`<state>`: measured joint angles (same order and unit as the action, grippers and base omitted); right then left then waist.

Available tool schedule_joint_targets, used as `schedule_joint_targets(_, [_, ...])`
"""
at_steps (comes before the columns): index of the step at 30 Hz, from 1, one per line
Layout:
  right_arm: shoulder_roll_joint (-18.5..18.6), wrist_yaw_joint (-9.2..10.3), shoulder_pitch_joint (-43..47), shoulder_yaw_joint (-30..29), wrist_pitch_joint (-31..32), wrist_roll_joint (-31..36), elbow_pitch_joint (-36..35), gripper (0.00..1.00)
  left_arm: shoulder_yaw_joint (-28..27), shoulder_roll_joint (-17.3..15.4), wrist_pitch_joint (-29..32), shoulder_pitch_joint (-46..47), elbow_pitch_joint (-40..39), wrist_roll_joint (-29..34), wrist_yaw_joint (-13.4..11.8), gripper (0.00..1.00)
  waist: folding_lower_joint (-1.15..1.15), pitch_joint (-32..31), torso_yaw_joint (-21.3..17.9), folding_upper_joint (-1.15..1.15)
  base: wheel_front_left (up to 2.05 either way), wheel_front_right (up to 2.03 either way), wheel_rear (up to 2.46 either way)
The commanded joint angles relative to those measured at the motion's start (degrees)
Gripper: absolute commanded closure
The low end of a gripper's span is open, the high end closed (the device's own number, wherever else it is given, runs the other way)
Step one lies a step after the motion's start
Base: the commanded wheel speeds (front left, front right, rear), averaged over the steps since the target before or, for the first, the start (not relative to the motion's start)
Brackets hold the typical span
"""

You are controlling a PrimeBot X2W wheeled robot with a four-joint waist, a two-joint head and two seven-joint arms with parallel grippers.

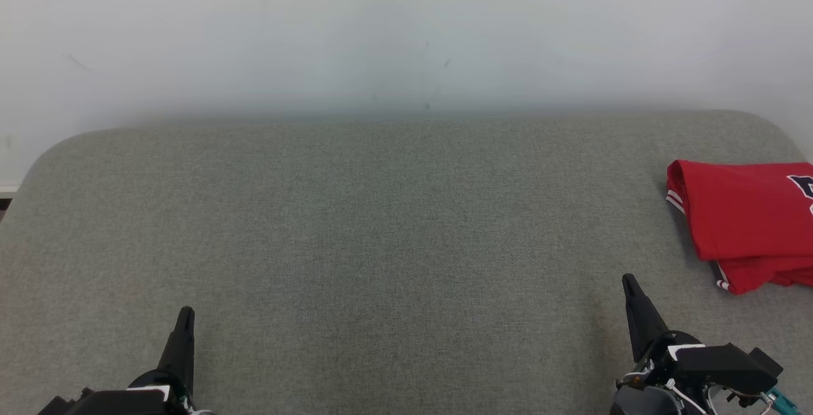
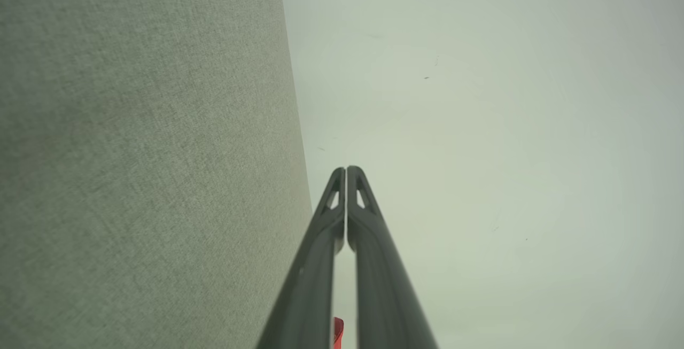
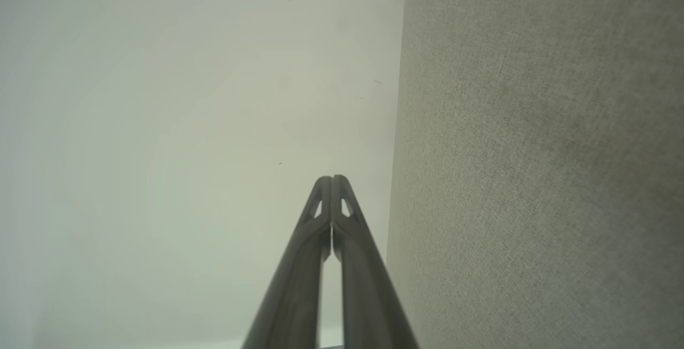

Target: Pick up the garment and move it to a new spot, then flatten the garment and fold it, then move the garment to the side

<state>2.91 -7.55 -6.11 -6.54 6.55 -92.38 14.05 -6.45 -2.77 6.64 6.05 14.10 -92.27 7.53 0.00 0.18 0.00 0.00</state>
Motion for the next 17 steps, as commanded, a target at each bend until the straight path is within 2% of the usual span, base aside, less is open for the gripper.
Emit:
schedule_joint_targets(1, [-0.1,0.12,-0.3,0.0,0.2,-0.1,-0.1,1.00,-0.2,-0.2,0.0,0.5,-0.1,-0.3,0.0,1.00,0.00,0.0,0.0,0.00,0.00,0.00,0.00])
schedule_joint_targets(17, [-0.1,0.12,-0.3,0.0,0.2,-0.1,-0.1,1.00,-0.2,-0.2,0.0,0.5,-0.1,-0.3,0.0,1.00,0.00,0.0,0.0,0.00,0.00,0.00,0.00])
